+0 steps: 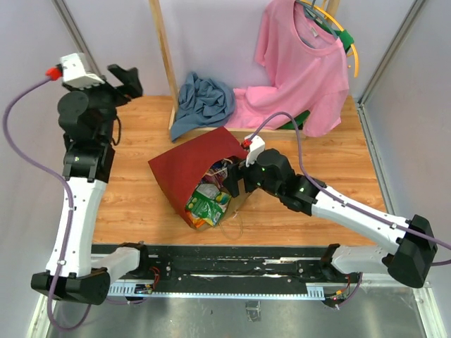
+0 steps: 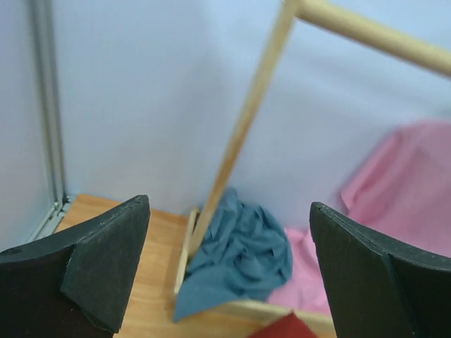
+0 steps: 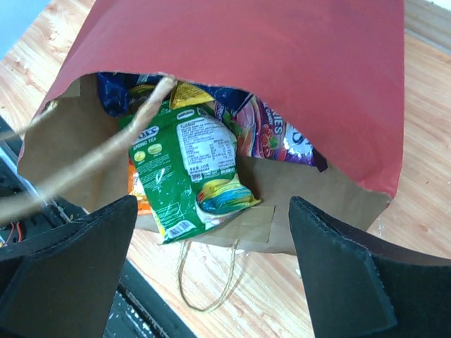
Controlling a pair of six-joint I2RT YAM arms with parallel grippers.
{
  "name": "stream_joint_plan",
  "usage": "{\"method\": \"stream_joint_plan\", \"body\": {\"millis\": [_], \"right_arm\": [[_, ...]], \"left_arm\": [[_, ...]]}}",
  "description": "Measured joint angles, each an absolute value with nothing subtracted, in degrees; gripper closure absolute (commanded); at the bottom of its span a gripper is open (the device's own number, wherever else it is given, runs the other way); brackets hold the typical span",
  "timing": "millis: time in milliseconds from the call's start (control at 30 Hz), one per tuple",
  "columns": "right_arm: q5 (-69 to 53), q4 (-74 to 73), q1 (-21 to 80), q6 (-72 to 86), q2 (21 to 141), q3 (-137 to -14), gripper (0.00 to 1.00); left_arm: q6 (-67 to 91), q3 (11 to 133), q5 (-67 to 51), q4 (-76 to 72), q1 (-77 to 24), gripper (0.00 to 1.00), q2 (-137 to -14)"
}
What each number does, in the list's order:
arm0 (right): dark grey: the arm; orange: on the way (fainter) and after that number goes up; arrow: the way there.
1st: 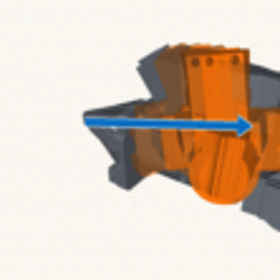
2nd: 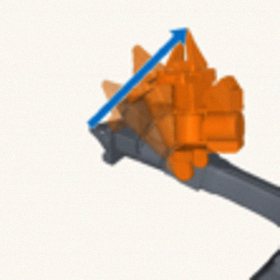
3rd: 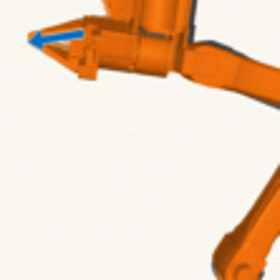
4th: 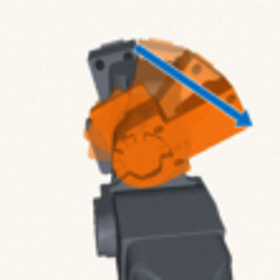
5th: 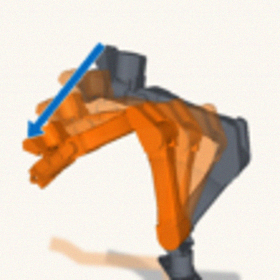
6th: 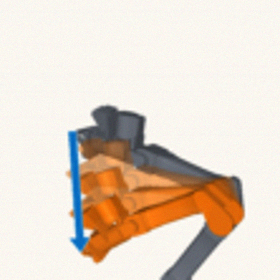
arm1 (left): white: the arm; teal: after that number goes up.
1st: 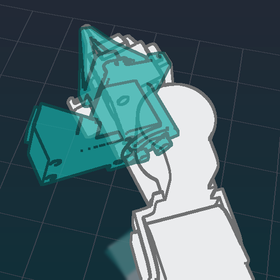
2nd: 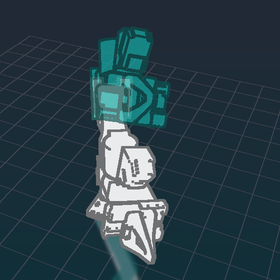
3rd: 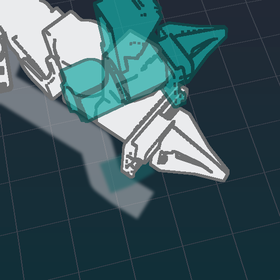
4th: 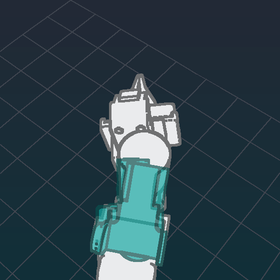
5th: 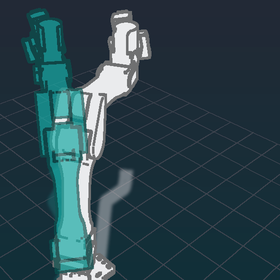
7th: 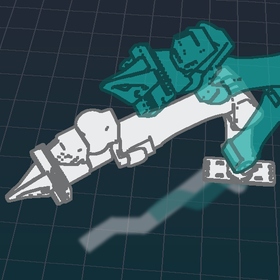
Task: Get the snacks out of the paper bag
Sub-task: Adjust the paper bag at the center of the board.
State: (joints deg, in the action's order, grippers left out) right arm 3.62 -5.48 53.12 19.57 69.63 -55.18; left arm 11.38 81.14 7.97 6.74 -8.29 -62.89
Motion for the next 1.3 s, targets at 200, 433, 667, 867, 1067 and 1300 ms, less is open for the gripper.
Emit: {"method": "stream_joint_plan", "body": {"millis": [200, 433, 667, 867, 1067, 1300], "right_arm": [[1.8, -4.4, 53.4, 21.8, 65.8, -51.5, 0.14], [-0.5, -0.3, 55.0, 26.8, 61.8, -44.1, 0.12], [-3.5, 5.3, 56.6, 32.9, 55.8, -31.1, 0.13], [-5.2, 17.0, 57.4, 41.8, 56.2, -22.0, 0.25], [-5.5, 24.4, 58.5, 47.7, 61.1, -21.5, 0.26], [-5.5, 27.9, 58.9, 50.0, 66.5, -21.5, 0.27]], "left_arm": [[23.4, 83.0, 13.1, 1.9, -1.3, 0.03, -68.8], [29.4, 76.4, 16.7, -5.3, -1.3, 0.01, -81.0], [32.6, 76.6, 22.6, 2.7, -1.6, 0.00, -87.2], [32.6, 69.4, 9.2, -8.9, -1.2, 0.00, -81.1], [29.1, 74.8, -17.8, -7.4, -1.2, 0.00, -81.5], [18.3, 75.3, -49.1, -1.7, -5.4, 0.00, -80.2]]}}
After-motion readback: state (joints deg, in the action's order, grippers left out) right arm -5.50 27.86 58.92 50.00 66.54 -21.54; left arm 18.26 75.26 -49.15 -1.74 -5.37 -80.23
